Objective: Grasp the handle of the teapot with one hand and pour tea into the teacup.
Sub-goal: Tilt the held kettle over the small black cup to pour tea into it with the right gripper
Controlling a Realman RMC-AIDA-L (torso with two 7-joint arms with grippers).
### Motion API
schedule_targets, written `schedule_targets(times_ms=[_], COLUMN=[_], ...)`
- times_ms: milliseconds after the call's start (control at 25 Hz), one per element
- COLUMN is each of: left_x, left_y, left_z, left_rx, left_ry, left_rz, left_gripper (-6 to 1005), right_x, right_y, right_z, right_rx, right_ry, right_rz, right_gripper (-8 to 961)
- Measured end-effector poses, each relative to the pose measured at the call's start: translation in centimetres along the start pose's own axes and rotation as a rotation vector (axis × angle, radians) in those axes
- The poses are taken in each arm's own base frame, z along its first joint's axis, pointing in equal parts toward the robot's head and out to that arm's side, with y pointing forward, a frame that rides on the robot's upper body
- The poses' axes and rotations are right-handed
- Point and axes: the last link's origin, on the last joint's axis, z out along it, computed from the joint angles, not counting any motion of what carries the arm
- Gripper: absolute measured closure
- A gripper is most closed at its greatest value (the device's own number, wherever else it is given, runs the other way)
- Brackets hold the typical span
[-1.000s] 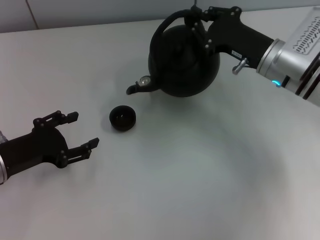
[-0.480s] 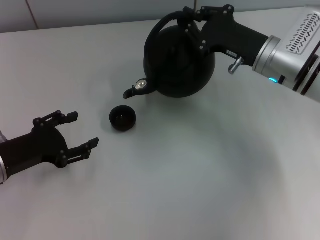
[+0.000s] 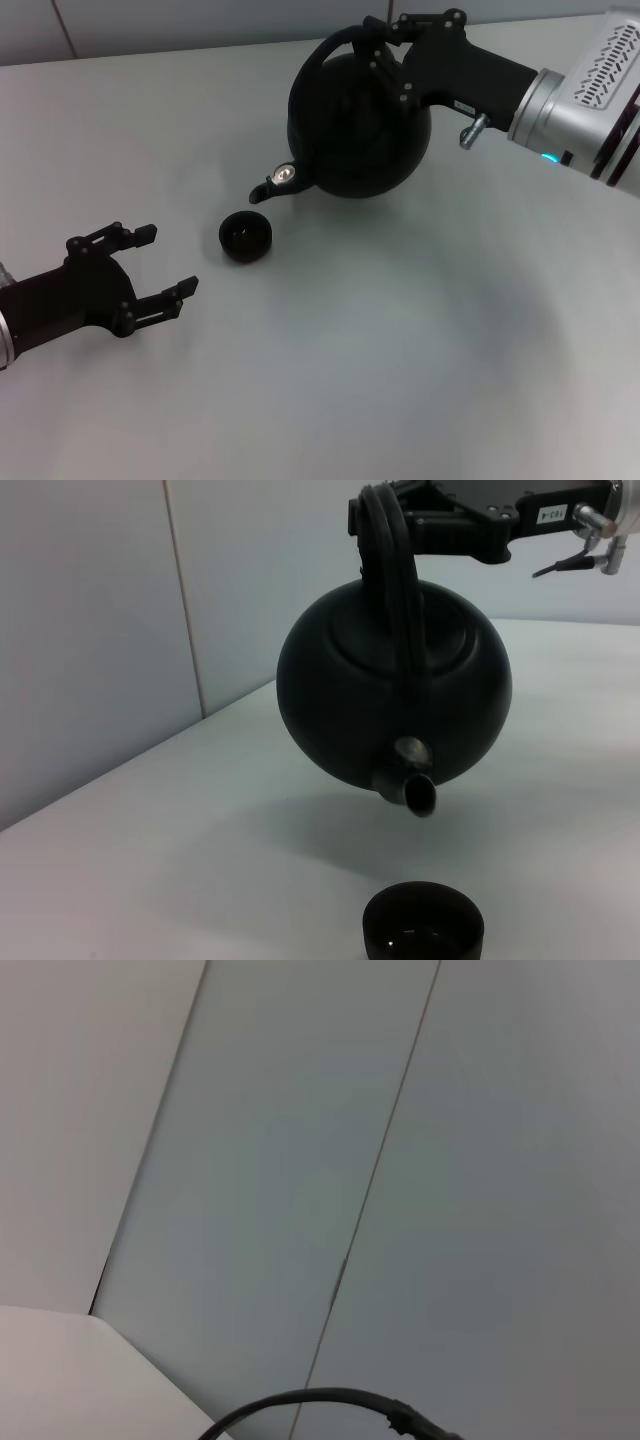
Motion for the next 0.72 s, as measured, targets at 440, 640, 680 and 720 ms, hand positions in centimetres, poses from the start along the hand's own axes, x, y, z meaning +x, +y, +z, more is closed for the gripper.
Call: schedule_targets(times_ms=[440, 640, 680, 720], left_x=[0.02, 0.03, 0.04, 0.05], left_y=[0.25, 0.24, 0.23, 0.24], left_z=[0.21, 0.14, 0.11, 0.1], left_rx=[-0.009, -0.008, -0.007, -0.006], left_ry=[0.0, 0.0, 0.001, 0.001], left_rz=[-0.011, -0.009, -0.009, -0.008], left_gripper=[193, 194, 194, 194], right_x=[0.1, 0.0, 0.0, 0.0], right_y=[0.08, -0.09, -0.09, -0.13], right_z=[-0.19, -0.22, -0.22, -0.25], right_rx=[-0.015, -0.023, -0.023, -0.022], right_ry=[0.008, 0.012, 0.012, 0.012], right_rz=[-0.009, -0.01, -0.01, -0.011], right_gripper=[813, 814, 814, 814])
